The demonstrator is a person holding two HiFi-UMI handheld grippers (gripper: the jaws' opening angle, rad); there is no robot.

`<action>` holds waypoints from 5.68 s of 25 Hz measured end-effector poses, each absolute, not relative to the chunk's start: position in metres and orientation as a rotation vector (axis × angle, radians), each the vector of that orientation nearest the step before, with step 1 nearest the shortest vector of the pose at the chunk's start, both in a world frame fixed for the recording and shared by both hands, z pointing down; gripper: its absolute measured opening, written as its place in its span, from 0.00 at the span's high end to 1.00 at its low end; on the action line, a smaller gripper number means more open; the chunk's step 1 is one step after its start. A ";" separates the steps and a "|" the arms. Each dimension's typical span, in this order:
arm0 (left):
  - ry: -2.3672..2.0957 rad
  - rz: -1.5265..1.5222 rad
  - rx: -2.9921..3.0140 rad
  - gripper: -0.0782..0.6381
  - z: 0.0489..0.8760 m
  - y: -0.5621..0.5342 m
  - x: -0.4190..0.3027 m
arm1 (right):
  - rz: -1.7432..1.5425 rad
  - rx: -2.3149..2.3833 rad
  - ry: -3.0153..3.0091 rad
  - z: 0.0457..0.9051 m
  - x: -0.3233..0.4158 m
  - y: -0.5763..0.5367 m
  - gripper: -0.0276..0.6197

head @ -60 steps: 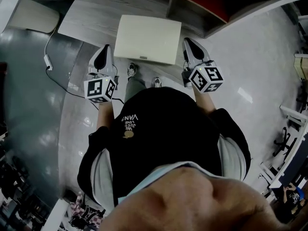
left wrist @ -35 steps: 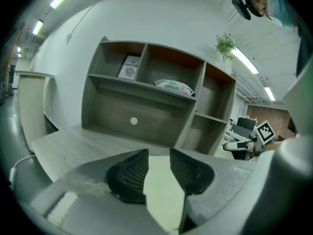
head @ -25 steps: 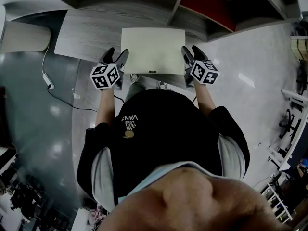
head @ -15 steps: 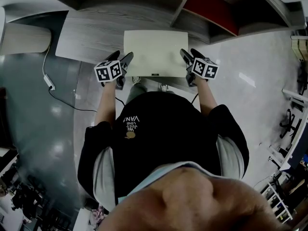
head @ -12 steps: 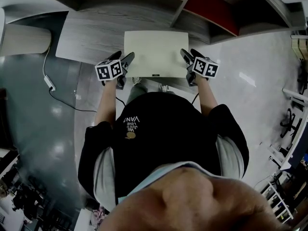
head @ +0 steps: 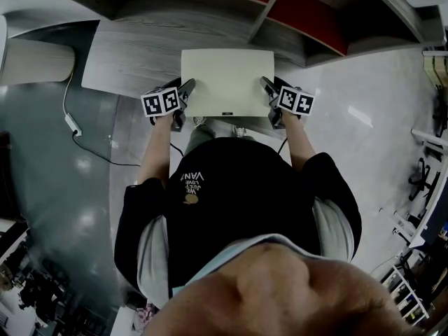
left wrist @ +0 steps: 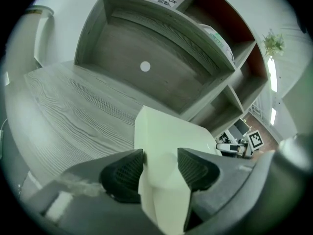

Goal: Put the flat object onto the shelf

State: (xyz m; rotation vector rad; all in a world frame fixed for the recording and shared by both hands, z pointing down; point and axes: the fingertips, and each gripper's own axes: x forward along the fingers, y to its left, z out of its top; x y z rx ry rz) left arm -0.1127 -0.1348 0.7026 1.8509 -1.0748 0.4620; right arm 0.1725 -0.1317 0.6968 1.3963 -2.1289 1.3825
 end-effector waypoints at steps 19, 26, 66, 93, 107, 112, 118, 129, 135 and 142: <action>-1.181 0.370 1.890 0.61 0.661 -0.131 -0.131 | 1.253 1.433 -2.220 0.651 0.154 -0.134 0.66; -1.244 0.312 1.951 0.61 0.630 -0.134 -0.147 | 1.171 1.444 -2.324 0.614 0.139 -0.141 0.67; -1.459 -0.096 2.437 0.62 0.401 -0.191 -0.237 | 0.601 1.664 -2.822 0.387 0.056 -0.168 0.69; -1.391 -0.393 2.719 0.65 0.273 -0.220 -0.251 | 0.158 1.929 -2.913 0.270 0.043 -0.167 0.72; -1.315 -0.525 2.899 0.66 0.223 -0.226 -0.241 | -0.113 2.017 -2.954 0.225 0.049 -0.161 0.73; -1.319 -0.563 2.936 0.66 0.228 -0.223 -0.245 | -0.175 2.003 -2.966 0.228 0.046 -0.154 0.73; -1.280 -0.607 3.015 0.66 0.170 -0.245 -0.232 | -0.305 2.010 -2.964 0.175 0.054 -0.171 0.73; -1.223 -0.677 3.132 0.67 0.114 -0.256 -0.211 | -0.605 2.045 -2.936 0.109 0.072 -0.175 0.73; -1.216 -0.717 3.180 0.67 0.088 -0.261 -0.201 | -0.745 2.055 -2.889 0.080 0.081 -0.178 0.73; -1.214 -0.751 3.204 0.67 0.062 -0.274 -0.191 | -0.826 2.043 -2.845 0.055 0.089 -0.190 0.73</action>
